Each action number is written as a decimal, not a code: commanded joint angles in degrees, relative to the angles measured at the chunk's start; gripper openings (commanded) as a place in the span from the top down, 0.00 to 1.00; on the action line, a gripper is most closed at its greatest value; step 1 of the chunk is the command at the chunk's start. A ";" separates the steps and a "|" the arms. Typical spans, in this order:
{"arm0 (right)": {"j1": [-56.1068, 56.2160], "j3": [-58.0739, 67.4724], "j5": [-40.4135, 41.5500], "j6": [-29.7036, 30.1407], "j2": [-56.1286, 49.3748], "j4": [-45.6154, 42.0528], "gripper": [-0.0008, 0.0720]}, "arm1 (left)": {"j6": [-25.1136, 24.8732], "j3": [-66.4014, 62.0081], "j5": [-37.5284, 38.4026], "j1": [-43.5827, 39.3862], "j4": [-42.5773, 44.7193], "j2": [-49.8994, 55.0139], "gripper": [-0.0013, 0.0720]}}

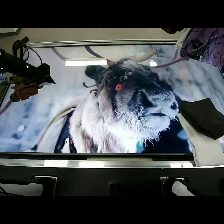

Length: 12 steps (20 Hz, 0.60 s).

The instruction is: Fold the clothes and pants, and hang the long-sleeved shirts on hangers.

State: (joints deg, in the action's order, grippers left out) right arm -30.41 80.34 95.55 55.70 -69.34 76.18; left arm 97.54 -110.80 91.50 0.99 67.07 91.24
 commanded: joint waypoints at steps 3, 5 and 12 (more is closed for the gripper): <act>-0.04 -12.90 -1.20 0.85 3.67 -5.18 0.94 | 0.00 0.02 1.42 0.00 0.02 0.00 0.96; -0.04 -16.85 -1.25 0.85 4.37 -6.54 0.94 | 0.00 0.02 1.53 0.00 0.02 0.00 0.96; -0.04 -25.11 -4.20 1.07 4.46 -10.16 0.94 | -0.02 0.02 1.53 0.00 0.00 0.00 0.96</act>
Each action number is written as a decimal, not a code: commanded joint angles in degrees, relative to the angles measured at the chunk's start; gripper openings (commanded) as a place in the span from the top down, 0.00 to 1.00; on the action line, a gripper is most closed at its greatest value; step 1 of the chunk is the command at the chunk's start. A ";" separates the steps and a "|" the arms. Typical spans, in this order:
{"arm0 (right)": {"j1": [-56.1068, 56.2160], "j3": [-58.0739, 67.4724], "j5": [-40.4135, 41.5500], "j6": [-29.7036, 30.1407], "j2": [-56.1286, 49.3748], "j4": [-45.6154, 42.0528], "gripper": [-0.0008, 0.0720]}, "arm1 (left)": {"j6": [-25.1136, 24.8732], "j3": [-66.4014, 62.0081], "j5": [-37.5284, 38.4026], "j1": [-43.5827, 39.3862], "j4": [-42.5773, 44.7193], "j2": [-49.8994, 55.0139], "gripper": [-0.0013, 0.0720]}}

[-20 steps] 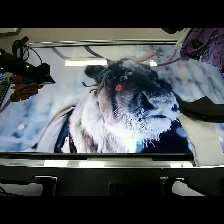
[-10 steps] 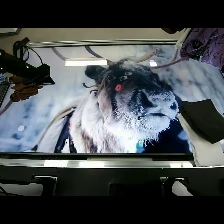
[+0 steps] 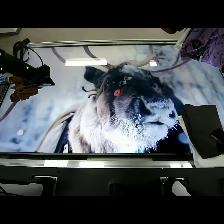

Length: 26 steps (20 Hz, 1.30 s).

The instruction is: Fold the clothes and pants, and hang the long-sleeved shirts on hangers.

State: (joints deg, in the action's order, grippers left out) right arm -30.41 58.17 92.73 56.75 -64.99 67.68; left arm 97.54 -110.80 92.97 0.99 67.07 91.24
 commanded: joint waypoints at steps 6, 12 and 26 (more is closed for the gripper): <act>-0.04 -6.38 -2.23 0.04 0.11 -3.69 0.94 | 0.00 0.02 0.04 0.00 0.02 0.00 0.96; -0.04 -6.99 -4.26 0.50 0.09 -5.57 0.94 | 0.00 0.02 0.04 -0.02 0.00 0.00 0.96; 18.25 6.05 -31.85 25.99 6.36 27.74 0.93 | -5.05 4.92 -6.78 -0.13 12.90 -10.21 0.96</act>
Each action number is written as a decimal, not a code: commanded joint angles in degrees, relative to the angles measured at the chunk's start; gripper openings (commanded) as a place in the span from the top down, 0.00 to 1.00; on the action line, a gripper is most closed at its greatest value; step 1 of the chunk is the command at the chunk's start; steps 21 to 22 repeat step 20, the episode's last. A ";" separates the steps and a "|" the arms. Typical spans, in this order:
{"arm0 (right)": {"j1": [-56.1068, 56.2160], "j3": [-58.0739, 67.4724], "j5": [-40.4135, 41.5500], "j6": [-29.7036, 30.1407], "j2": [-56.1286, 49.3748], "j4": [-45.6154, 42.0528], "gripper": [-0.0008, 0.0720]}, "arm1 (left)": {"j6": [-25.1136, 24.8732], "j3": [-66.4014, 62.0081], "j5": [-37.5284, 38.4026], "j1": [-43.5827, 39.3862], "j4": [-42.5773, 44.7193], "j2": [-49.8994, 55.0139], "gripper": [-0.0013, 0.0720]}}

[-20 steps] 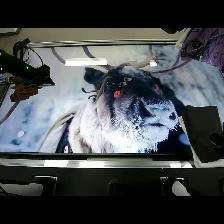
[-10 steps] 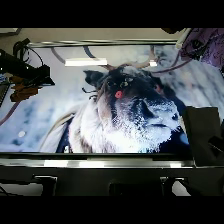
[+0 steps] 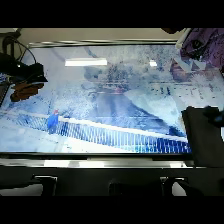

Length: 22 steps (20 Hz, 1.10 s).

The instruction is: Fold the clothes and pants, and hang the long-sleeved shirts on hangers.

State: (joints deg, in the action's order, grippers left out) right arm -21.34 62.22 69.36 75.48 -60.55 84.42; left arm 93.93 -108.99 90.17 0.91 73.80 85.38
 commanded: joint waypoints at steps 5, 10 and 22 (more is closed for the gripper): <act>31.04 2.01 -9.68 7.87 2.05 10.40 0.94 | -3.65 25.70 -18.18 0.09 9.66 -20.65 0.96; 35.06 2.01 -10.47 7.85 2.05 10.47 0.94 | -3.98 28.20 -16.22 0.07 10.01 -23.41 0.95; 35.06 2.01 -10.82 7.87 2.05 10.40 0.94 | -3.98 28.20 -16.24 0.07 10.01 -23.06 0.95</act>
